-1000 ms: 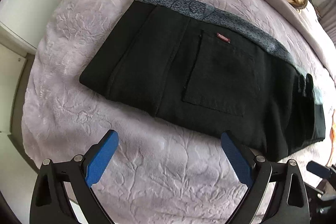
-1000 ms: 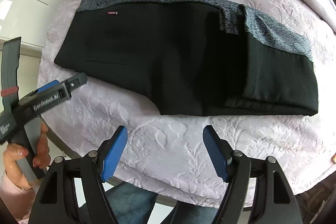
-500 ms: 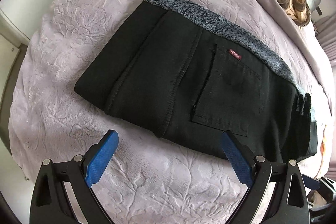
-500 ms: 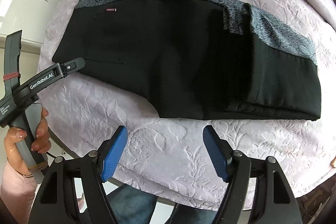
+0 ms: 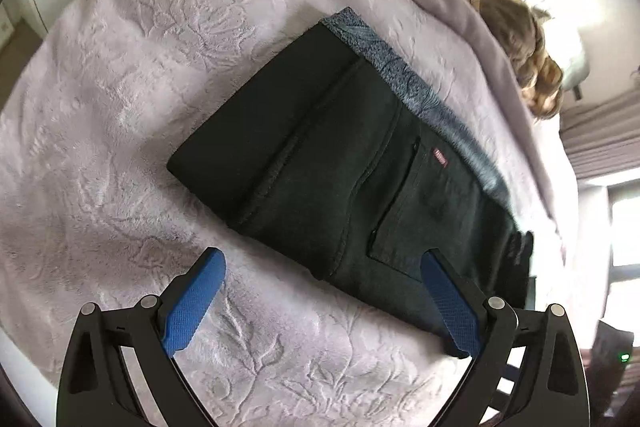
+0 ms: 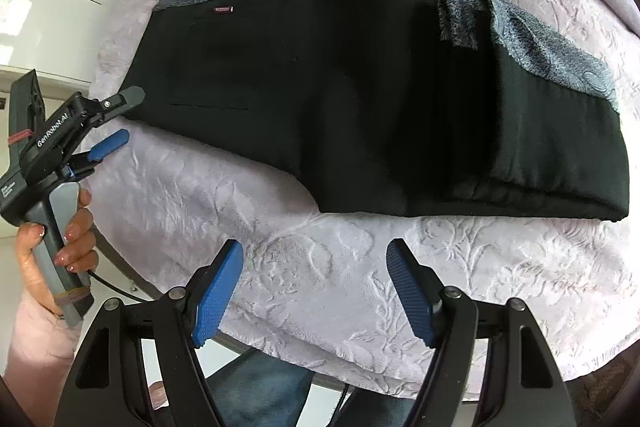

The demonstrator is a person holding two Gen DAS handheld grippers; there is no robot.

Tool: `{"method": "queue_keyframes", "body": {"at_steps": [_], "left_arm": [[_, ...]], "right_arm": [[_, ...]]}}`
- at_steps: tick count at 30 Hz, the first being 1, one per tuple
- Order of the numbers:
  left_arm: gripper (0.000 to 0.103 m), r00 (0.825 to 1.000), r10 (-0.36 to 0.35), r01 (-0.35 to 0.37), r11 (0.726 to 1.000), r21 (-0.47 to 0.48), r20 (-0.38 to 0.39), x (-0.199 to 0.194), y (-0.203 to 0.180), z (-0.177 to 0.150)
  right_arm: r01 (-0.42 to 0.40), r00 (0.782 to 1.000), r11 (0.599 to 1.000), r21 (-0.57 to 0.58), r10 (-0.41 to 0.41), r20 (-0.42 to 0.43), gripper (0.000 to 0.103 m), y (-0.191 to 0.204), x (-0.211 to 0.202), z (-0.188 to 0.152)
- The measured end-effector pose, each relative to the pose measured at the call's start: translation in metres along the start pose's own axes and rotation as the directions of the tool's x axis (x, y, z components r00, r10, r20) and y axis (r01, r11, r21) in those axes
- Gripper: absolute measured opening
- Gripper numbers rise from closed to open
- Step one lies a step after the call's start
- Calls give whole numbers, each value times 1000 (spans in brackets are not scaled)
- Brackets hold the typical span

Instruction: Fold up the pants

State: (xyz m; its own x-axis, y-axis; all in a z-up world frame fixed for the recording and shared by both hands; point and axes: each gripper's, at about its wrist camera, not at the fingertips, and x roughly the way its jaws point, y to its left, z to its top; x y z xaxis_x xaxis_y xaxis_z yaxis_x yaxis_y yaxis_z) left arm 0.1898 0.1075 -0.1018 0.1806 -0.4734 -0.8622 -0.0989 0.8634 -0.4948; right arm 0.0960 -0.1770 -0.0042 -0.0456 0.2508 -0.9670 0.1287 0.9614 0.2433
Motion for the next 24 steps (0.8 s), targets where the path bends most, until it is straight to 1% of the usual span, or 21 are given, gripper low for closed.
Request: {"method": "queue_keyframes", "body": {"at_steps": [1,2,4,5,7,9,12,14,17,18,22,23,24], "left_arm": [[99,999,-32,32,999,-13,-1,1,3,0],[99,997,-80,80,996,-32,-1,2,6,2],[99,990,-141,140,989,-45,-1,7,5,1],[99,988,-156,156,987,-45,0,10,4,1],[99,988,-153,153,987,-51,-5,23,-2,1],[99,990,-142,140,988,-71,-21,32,3,0],[99,988,-157,156,982,-107,-4,39,5,3],[99,988,-156,156,982,-109,2,39,7,7],[99,993,-118,118,989,-88,-3,40,-1,13],[99,994,-109,109,991,-75,6,35,-5,13],[99,989,-113,111,993,31,91,12,-35,11],[99,989,-110,108,994,34,98,10,-34,11],[99,991,-88,86,996,29,98,14,-34,13]], "right_arm": [[0,1000,1000,-1,0,-1,77,0,1,-1],[-1,1000,1000,1,1,-5,77,0,2,-1],[-6,1000,1000,10,6,-10,77,-1,5,-3],[-10,1000,1000,17,10,-13,77,-2,6,-4],[-10,1000,1000,24,11,-14,77,-4,8,-4],[-9,1000,1000,29,10,-18,77,-5,10,-4],[-7,1000,999,31,7,-19,77,-6,11,-4],[-8,1000,999,33,9,-17,77,-6,11,-5],[-10,1000,999,35,11,-21,77,-9,12,-5],[-13,1000,999,39,14,-19,77,-9,12,-5],[-29,999,999,37,28,22,77,-12,1,-2],[-33,999,999,33,32,44,77,-13,-4,1],[-34,998,999,31,32,59,77,-14,-8,2]]}}
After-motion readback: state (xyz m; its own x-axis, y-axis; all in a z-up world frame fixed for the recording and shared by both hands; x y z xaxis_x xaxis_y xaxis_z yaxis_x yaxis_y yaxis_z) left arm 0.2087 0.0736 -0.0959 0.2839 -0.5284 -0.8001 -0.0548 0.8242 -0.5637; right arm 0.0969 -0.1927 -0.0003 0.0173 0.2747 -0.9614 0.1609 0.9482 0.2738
